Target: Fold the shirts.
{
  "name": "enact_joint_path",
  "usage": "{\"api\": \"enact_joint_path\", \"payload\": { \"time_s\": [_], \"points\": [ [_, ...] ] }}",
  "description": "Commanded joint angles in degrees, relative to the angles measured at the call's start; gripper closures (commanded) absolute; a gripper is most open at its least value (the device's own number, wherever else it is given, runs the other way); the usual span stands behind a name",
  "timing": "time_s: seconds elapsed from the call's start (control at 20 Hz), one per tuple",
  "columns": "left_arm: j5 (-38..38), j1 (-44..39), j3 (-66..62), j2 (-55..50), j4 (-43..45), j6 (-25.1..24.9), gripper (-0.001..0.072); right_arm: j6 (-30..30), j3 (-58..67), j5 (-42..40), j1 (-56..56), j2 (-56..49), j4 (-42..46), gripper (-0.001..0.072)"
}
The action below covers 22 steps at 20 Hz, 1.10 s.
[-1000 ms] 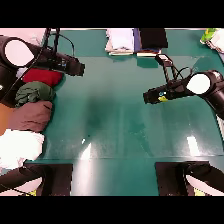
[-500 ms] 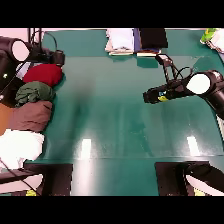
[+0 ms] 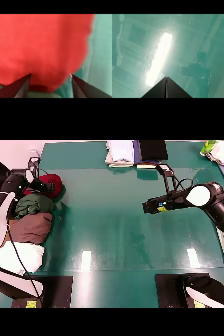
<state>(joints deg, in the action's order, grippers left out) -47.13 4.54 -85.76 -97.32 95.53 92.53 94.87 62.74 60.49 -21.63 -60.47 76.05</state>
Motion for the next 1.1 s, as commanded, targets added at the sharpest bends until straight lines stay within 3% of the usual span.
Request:
{"api": "enact_joint_path", "payload": {
  "time_s": [0.0, 0.1, 0.15, 0.2, 0.25, 0.45, 0.6, 0.85, 1.05],
  "points": [
    [3.1, 1.3, 0.0, -2.9, 0.2, 0.0, 0.0116, 0.0, 0.0, -0.5, -0.1, 0.0, 0.0, 0.0687],
    [3.3, 1.3, -0.3, -2.8, 0.1, 0.1, 0.0124, 0.0, 0.0, -0.6, -0.1, 0.0, 0.0, 0.0687],
    [2.8, 1.3, -0.5, -2.7, 0.1, 0.1, 0.0297, 0.0, 0.0, -0.6, -0.1, 0.0, 0.0, 0.0687],
    [1.6, 1.3, -0.9, -2.6, 0.1, 0.1, 0.0542, 0.0, 0.0, -0.6, -0.1, 0.0, 0.0, 0.0687],
    [0.0, 1.3, -1.8, -2.4, 0.1, 0.1, 0.0672, 0.0, 0.0, -0.8, -0.1, 0.3, 0.0, 0.0687],
    [-3.7, 1.3, -8.6, 3.5, 0.1, -0.1, 0.0680, 0.0, 0.2, -7.6, 0.0, 6.0, 0.1, 0.0687],
    [-2.7, -0.7, -14.7, 15.1, -0.1, -4.3, 0.0681, 0.0, 2.0, -12.6, 2.8, 12.3, 0.0, 0.0688],
    [-5.9, -12.4, -19.0, 32.7, -0.4, -9.1, 0.0682, 0.0, 14.5, -5.6, 9.4, 12.7, 0.1, 0.0688],
    [-17.9, -26.8, -18.8, 35.7, -0.9, -10.1, 0.0682, 0.0, 22.8, -0.3, 12.5, 8.9, 0.1, 0.0688]
  ]
}}
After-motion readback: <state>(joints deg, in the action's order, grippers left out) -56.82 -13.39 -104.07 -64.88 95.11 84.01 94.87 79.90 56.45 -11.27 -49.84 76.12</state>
